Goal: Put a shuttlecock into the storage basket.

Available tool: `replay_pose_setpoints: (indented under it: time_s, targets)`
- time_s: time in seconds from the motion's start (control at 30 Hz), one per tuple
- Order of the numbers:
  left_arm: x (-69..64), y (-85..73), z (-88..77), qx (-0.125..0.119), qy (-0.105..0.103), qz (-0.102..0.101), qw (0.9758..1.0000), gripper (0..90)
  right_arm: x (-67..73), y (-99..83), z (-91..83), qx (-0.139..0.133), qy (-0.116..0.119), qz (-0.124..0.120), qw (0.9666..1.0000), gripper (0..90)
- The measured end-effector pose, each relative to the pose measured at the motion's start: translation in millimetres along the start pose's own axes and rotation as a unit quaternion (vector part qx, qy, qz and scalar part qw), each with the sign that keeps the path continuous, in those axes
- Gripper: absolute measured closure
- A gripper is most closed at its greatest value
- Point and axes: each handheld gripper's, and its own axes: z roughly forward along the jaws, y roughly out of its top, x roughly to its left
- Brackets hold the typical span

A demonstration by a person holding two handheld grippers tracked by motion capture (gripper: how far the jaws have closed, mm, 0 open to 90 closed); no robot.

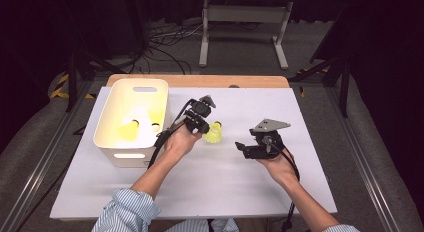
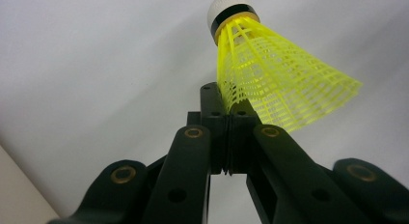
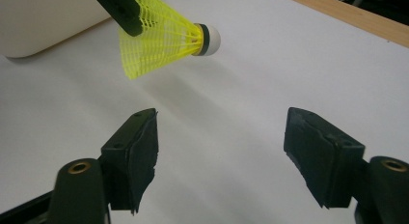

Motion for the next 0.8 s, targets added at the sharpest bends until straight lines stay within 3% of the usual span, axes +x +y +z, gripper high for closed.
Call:
replay_pose_setpoints:
  time_s: [0.43,0.8]
  targets:
    - [-2.0,-1.8,-13.1,-0.005,0.002,0.003,1.0,89.0,-4.0,-23.4,-25.2,-0.024,-0.012,-0.003,0.9996,25.8]
    - [1.6,-3.2,-22.9,-0.002,0.004,0.002,1.0,88.9,-4.5,-42.2,-37.1,-0.052,-0.021,0.015,0.9983,20.8]
